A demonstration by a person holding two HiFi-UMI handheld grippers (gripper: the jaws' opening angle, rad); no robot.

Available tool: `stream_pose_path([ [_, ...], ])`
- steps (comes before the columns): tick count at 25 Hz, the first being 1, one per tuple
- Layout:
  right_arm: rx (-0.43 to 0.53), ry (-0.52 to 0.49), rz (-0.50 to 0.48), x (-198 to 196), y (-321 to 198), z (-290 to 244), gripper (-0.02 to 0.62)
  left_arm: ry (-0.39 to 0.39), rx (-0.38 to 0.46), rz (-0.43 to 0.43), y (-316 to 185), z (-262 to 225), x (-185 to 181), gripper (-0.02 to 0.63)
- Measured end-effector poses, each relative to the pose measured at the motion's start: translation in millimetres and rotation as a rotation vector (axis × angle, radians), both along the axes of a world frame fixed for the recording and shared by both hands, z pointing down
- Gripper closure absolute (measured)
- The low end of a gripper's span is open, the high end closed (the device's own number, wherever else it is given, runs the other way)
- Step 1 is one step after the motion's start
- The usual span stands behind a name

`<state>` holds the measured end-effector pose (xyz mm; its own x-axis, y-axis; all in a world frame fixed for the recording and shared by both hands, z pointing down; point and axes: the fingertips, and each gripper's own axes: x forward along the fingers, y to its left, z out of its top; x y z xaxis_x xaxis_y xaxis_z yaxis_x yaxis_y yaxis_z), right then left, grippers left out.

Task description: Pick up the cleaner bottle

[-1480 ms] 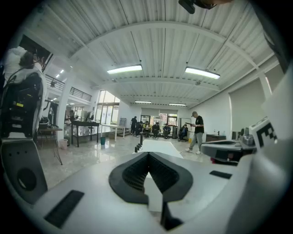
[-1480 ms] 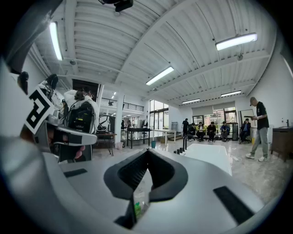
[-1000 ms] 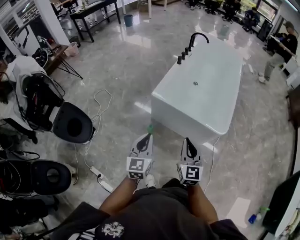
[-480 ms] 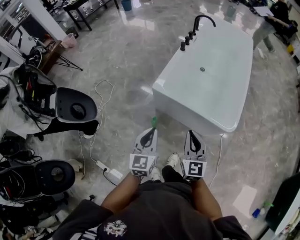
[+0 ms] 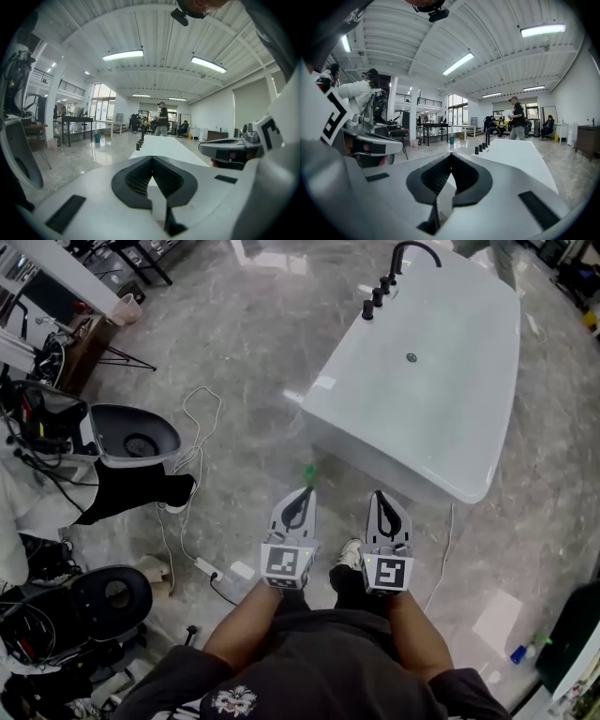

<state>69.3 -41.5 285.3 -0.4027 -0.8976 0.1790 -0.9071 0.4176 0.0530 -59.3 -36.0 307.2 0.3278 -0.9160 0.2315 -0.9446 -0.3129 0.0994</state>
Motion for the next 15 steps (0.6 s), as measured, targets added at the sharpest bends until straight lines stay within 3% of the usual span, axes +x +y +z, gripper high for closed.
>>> stream_pose_path([
  [6,-0.016,-0.014,0.103,-9.0,-32.6,93.9,0.578,-0.004,0.018,0.043,-39.6,92.8,-19.2,0.600],
  [12,-0.020,-0.035,0.131,-22.1,-63.8,232.9,0.578,0.029,-0.001,0.055,-77.2,228.1,-31.9,0.600],
  [15,-0.015,-0.039,0.139,-27.3,-81.4,292.4,0.578,0.004,0.000,0.042,-85.5,305.8,-40.6,0.600],
])
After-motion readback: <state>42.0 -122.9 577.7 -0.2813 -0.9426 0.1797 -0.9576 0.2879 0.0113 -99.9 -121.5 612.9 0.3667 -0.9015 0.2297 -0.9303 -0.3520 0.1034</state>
